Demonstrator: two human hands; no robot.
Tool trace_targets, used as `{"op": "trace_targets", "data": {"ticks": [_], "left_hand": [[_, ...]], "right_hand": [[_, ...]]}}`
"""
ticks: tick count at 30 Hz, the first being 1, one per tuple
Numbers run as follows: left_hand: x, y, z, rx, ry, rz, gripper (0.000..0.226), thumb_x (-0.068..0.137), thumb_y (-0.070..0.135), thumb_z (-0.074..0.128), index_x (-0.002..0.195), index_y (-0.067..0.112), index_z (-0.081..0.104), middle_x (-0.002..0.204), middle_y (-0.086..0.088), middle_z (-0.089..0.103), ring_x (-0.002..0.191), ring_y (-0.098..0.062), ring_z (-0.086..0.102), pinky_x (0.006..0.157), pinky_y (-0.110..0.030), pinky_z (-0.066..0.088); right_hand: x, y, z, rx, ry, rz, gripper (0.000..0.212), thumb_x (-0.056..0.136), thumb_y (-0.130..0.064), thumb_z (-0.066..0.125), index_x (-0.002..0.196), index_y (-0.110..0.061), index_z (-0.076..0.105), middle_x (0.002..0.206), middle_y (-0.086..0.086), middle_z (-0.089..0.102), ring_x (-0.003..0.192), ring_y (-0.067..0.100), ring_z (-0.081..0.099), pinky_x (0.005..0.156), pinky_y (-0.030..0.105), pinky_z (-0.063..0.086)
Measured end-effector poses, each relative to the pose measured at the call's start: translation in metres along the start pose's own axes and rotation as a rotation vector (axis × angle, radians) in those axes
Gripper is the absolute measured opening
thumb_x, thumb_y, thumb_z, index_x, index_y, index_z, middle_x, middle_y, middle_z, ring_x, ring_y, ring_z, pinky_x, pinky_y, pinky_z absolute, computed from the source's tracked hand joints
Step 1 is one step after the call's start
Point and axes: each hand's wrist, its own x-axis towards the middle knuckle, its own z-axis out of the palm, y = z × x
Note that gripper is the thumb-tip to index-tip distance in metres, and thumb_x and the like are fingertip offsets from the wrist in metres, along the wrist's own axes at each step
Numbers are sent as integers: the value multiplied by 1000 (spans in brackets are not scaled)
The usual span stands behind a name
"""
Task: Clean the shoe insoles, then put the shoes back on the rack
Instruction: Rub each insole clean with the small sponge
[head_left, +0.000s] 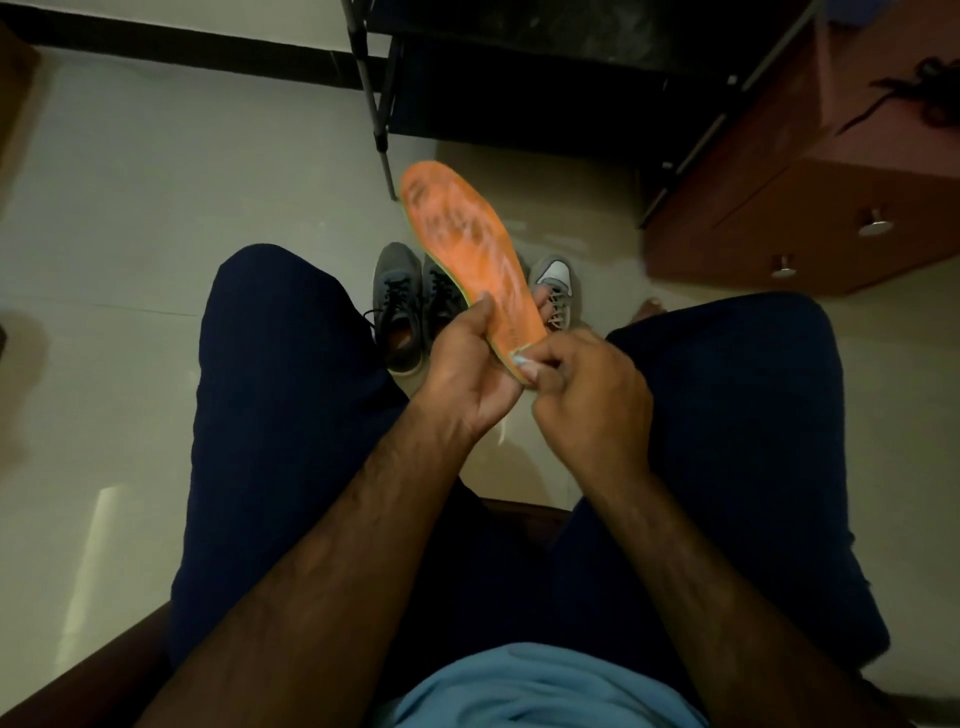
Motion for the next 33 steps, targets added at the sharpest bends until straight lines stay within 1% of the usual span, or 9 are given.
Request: {"op": "trace_targets", "data": {"ticks": [4, 6, 9, 14, 19, 22, 25, 29, 33], "left_hand": [[-2, -8, 3, -7, -3, 3, 56, 112, 35, 28, 147, -7, 43, 126, -19, 61, 115, -27, 60, 94, -36, 55], [-1, -4, -1, -46, -21, 16, 57, 112, 36, 29, 148, -5, 42, 126, -19, 62, 116, -27, 60, 86, -36, 57], [1, 3, -3, -37, -12, 20, 56, 112, 36, 29, 149, -4, 43, 140, -18, 61, 132, -26, 57, 109, -40, 47], [-9, -12, 0, -18, -2, 8, 48, 112, 29, 31, 142, -4, 49, 119, -21, 69, 102, -26, 71, 90, -37, 58], [-8, -1, 1, 5, 23, -2, 54, 112, 34, 31, 144, -5, 47, 136, -19, 62, 132, -29, 56, 110, -40, 46], [-7, -7, 1, 30, 28, -46, 52, 112, 33, 33, 139, -7, 50, 127, -21, 65, 115, -29, 64, 112, -36, 45], [-4, -9, -3, -39, 10, -87, 60, 110, 43, 33, 125, -10, 58, 114, -24, 66, 105, -28, 64, 123, -32, 32], [-4, -3, -3, -40, -14, -95, 78, 106, 59, 31, 143, -7, 51, 144, -22, 57, 138, -31, 52, 122, -37, 35], [-8, -10, -3, -85, -67, -47, 68, 108, 51, 31, 149, 0, 47, 124, -16, 65, 110, -24, 65, 107, -30, 46]], "right_hand": [[32, 5, -1, 20, 36, 110, 13, 93, -42, 72, 97, -31, 77, 92, -10, 72, 85, 17, 66, 68, 36, 56], [24, 3, 2, 7, 13, 70, 12, 94, -39, 70, 98, -30, 77, 93, -9, 72, 85, 17, 66, 69, 38, 56], [-2, -1, 2, 24, -15, 19, 6, 94, -32, 71, 96, -32, 76, 93, -10, 70, 85, 16, 64, 70, 37, 54], [44, 4, -4, 31, 47, 112, 5, 94, -34, 72, 96, -31, 76, 95, -12, 74, 86, 15, 67, 70, 37, 56], [-9, 1, 1, 57, -25, 22, 6, 93, -28, 72, 95, -31, 76, 95, -9, 69, 86, 17, 63, 70, 39, 54], [15, 2, 2, 102, -9, 60, 8, 90, -34, 73, 90, -28, 76, 90, -8, 71, 83, 17, 64, 70, 40, 55], [23, -3, 5, 79, 4, 2, 7, 90, -32, 72, 90, -26, 76, 95, -6, 70, 89, 17, 63, 75, 40, 54], [-8, -8, 6, 71, -36, -71, 5, 89, -25, 72, 89, -28, 76, 94, -6, 69, 91, 18, 61, 77, 40, 51], [28, -9, 8, 25, 39, -5, 6, 89, -33, 72, 90, -29, 76, 94, -5, 69, 89, 20, 63, 79, 44, 54]]}}
